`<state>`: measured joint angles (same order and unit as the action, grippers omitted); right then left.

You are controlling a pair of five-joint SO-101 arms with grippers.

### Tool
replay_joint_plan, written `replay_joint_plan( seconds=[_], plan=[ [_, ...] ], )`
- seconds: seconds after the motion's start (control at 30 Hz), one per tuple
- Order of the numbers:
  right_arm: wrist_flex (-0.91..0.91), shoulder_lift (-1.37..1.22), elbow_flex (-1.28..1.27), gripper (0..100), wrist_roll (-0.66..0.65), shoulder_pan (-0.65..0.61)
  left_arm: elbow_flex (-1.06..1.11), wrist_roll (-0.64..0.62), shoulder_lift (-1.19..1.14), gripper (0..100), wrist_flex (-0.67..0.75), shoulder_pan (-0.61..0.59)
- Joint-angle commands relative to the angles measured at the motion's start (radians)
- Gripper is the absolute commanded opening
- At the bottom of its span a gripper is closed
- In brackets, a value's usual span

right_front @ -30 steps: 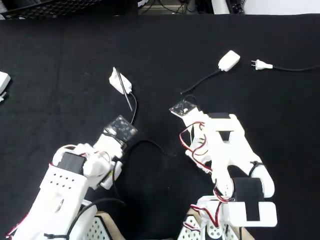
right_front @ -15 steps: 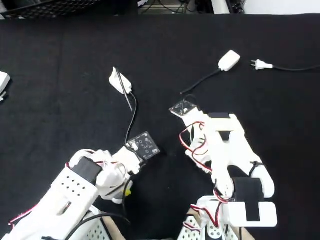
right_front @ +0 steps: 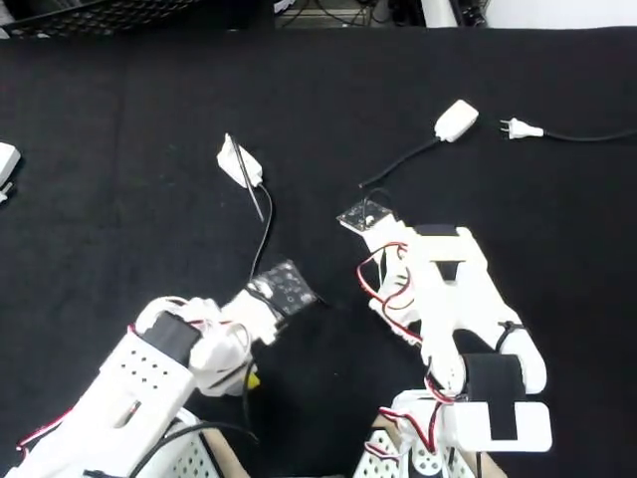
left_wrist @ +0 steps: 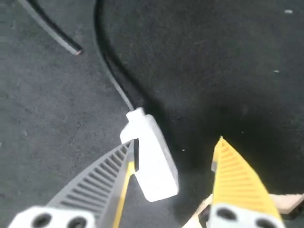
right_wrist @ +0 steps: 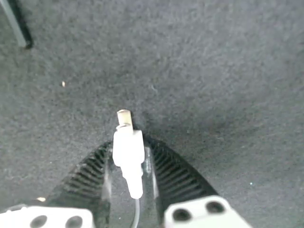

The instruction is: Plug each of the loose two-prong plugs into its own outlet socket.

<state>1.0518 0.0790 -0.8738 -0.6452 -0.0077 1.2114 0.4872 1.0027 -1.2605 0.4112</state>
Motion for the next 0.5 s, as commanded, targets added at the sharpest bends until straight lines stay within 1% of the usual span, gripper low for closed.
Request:
replay_joint_plan(
  seconds=[0.0,0.1,0.17,0.3,0.43,0.47],
  plan=[
    [-0.051,0.005,0.01,1.5,0.014,0.009,-0.025,0.081,0.006,27,0.031,-0.127],
    [-0.051,0.005,0.01,1.5,0.014,0.009,-0.021,0.137,0.006,27,0.068,-0.245],
    [-0.051,0.005,0.01,1.5,0.014,0.008,-0.01,0.155,0.006,27,0.064,-0.259],
    [-0.051,0.005,0.01,1.5,0.014,0.008,0.059,0.16,0.006,27,0.081,-0.245],
    [-0.051,0.005,0.01,1.5,0.014,0.008,0.12,0.16,0.006,26,0.092,-0.166],
    [-0.051,0.005,0.01,1.5,0.014,0.008,0.127,0.16,0.006,25,0.094,-0.142]
  ],
)
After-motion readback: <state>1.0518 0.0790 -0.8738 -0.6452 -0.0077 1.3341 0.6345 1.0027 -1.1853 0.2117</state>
